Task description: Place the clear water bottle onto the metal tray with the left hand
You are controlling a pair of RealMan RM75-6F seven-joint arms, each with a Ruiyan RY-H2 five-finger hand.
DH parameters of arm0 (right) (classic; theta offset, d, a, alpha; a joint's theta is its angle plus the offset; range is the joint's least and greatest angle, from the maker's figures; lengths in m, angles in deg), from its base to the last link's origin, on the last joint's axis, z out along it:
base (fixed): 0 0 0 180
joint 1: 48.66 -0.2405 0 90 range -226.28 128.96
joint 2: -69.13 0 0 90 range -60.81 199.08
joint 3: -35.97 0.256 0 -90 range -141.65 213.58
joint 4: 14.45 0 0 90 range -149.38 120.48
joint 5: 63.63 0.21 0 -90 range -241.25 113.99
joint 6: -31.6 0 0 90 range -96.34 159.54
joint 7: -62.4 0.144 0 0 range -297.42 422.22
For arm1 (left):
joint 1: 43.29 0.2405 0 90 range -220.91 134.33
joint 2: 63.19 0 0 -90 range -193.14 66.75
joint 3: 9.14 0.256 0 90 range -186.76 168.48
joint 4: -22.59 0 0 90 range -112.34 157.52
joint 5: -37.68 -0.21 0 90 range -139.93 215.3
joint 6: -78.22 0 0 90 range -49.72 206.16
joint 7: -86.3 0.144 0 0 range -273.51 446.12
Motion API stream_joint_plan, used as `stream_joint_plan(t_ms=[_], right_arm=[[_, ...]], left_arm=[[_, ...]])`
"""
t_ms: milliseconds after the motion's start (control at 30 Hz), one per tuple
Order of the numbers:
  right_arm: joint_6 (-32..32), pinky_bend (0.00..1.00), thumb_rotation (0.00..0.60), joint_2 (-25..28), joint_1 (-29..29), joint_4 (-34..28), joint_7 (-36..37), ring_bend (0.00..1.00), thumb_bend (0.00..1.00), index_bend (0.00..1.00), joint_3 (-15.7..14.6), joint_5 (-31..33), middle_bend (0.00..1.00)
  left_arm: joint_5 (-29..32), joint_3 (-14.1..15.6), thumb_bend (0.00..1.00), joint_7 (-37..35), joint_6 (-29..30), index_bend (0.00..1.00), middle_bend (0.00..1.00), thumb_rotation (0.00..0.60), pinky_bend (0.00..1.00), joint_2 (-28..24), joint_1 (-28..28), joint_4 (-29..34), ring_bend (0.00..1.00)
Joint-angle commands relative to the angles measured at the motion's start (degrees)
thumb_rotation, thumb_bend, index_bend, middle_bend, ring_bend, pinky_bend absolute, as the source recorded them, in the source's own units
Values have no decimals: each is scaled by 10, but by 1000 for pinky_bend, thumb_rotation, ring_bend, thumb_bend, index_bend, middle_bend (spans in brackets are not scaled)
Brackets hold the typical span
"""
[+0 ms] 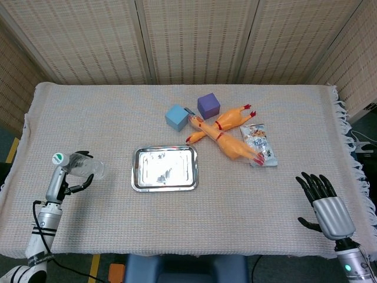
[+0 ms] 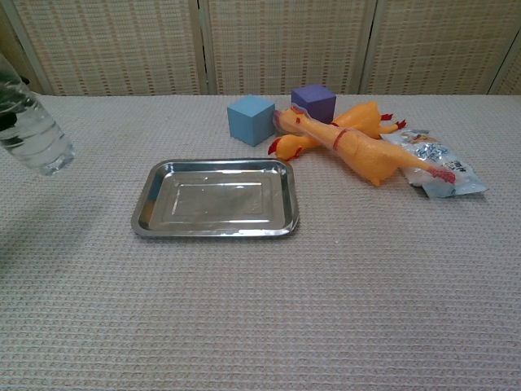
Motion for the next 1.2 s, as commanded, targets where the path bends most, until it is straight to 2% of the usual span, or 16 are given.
stream_joint_plan(t_ms=[33,167,200,267,367,500,567,633,700,833,933,1100,1200], right_arm=[[-1,0,600,-1,-1,-1,-3,0,27,0,-2,-3,0],[1,0,600,1,1,-3,-1,0,26,0,-5,-6,0],[1,0,600,1,1,-4,1,0,26,0,-5,-5,0],[4,0,600,3,2,-4,4,0,27,0,-5,-5,0],[14,0,600,8,5,-5,13,0,26,0,-4,-10,0],[15,0,600,11,5,-2,21,0,26,0,-2,-7,0],[13,0,600,11,4,-2,20,0,26,0,-3,-7,0],[15,0,600,11,5,-3,18,0,25,0,-4,-11,0],[16,0,600,10,6,-3,15,0,26,0,-6,-14,0],[15,0,600,8,7,-3,10,0,26,0,-5,-10,0],[11,0,600,6,5,-3,9,0,25,0,-2,-4,0],[1,0,600,2,2,-2,1,0,26,0,-3,0,0],[-2,0,600,1,1,-3,-3,0,26,0,-4,-1,0]], left_arm=[[14,18,422,87,-10,212,285,600,317,-23,0,46,169],[57,75,418,46,-114,205,273,600,311,28,-2,-49,159],[52,81,417,29,-122,198,263,600,302,48,-4,-78,150],[32,76,417,13,-104,192,256,600,295,68,-6,-101,142],[-8,52,416,13,-53,192,257,600,296,56,-14,-66,142],[-30,16,415,64,-5,197,262,600,297,9,-23,44,143],[-26,11,416,88,2,197,262,600,298,-11,-22,89,143],[-17,19,416,102,-2,197,262,600,299,-19,-18,103,143],[-4,31,416,100,-15,197,262,600,299,-16,-15,89,143],[24,51,415,44,-56,197,262,600,300,11,-14,11,143],[17,58,414,10,-67,197,262,600,302,23,-16,-28,144],[-13,46,414,3,-31,198,263,600,306,14,-18,-16,146],[-8,34,414,26,-18,198,262,600,305,-2,-19,-9,146]])
